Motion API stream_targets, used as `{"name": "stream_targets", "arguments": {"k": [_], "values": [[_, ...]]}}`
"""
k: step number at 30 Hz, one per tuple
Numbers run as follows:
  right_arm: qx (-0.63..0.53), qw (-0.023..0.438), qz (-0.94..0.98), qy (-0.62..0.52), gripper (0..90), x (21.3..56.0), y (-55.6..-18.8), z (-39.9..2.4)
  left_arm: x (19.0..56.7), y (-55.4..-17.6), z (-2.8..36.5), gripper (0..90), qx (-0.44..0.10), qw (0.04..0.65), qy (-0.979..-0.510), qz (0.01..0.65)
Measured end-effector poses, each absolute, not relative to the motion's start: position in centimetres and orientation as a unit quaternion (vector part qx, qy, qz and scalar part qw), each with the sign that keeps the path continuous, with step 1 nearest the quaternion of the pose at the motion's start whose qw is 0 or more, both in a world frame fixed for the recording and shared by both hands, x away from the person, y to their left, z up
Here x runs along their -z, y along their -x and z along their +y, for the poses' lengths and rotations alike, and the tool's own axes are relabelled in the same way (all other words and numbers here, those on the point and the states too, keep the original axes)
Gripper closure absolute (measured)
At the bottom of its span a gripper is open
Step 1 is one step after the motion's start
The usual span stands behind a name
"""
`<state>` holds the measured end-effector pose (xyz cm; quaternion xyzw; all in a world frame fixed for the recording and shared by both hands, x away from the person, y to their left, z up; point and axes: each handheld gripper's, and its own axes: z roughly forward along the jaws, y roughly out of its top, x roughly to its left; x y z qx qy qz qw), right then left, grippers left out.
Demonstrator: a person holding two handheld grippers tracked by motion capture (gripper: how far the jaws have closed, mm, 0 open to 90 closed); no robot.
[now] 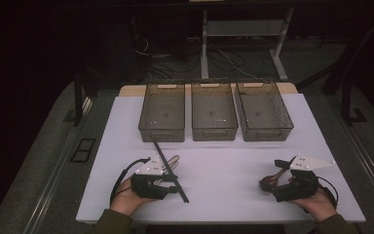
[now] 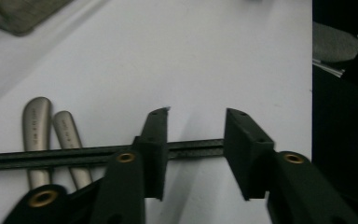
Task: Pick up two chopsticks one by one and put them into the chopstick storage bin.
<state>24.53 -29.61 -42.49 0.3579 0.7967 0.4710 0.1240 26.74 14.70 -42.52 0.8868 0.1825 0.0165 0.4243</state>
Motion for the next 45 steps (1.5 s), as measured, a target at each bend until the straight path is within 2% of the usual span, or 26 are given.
{"name": "stream_targets", "arguments": {"k": [1, 5, 10, 32, 45], "values": [[-0.472, 0.123, 0.796, -0.358, 2.2, 42.5, -24.5, -29.6, 42.7, -26.7, 14.6, 66.7, -0.01, 0.418, -0.891, 0.179], [-0.471, 0.124, 0.797, -0.357, 2.2, 42.5, -24.5, -29.6, 42.9, -26.7, 14.4, 78.1, -0.004, 0.404, -0.898, 0.175], [-0.471, 0.124, 0.797, -0.358, 2.2, 42.5, -24.5, -29.6, 43.1, -26.6, 14.0, 88.8, 0.009, 0.384, -0.909, 0.162], [-0.473, 0.123, 0.794, -0.36, 2.2, 42.4, -24.5, -29.6, 43.3, -26.3, 11.8, 89.0, 0.01, 0.333, -0.935, 0.118], [-0.474, 0.123, 0.794, -0.361, 2.2, 42.4, -24.5, -29.6, 43.4, -26.1, 10.8, 89.0, 0.007, 0.328, -0.937, 0.118]]}}
